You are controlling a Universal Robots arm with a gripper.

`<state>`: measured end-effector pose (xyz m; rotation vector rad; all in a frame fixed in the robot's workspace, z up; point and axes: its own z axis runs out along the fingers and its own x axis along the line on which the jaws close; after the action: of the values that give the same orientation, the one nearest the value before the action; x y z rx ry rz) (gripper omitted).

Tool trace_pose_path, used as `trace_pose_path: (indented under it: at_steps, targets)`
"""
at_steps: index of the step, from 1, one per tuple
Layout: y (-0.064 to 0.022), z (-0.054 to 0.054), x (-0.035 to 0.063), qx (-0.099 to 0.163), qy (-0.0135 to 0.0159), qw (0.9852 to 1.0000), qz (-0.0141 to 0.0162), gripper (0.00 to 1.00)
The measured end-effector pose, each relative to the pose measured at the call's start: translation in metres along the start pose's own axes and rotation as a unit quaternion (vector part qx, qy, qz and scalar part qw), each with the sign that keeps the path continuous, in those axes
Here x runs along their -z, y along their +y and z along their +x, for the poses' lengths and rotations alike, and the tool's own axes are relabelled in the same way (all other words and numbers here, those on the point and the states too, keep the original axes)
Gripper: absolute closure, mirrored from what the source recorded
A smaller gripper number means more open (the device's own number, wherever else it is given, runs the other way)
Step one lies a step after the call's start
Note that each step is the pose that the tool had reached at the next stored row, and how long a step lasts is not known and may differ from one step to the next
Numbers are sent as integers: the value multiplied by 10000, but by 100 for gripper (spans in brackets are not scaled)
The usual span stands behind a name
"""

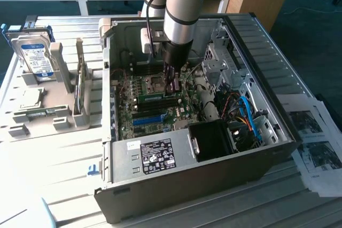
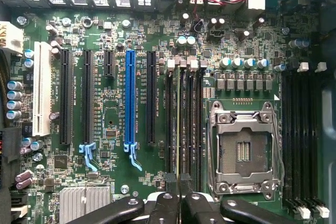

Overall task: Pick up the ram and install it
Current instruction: 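Insert the ram into the slot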

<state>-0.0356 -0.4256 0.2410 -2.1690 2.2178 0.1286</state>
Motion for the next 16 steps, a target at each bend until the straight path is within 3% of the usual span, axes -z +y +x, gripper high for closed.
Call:
trace_pose_path:
  at_steps: [16]
  targets:
    - [-2, 33, -22, 5, -1, 10000, 0, 88]
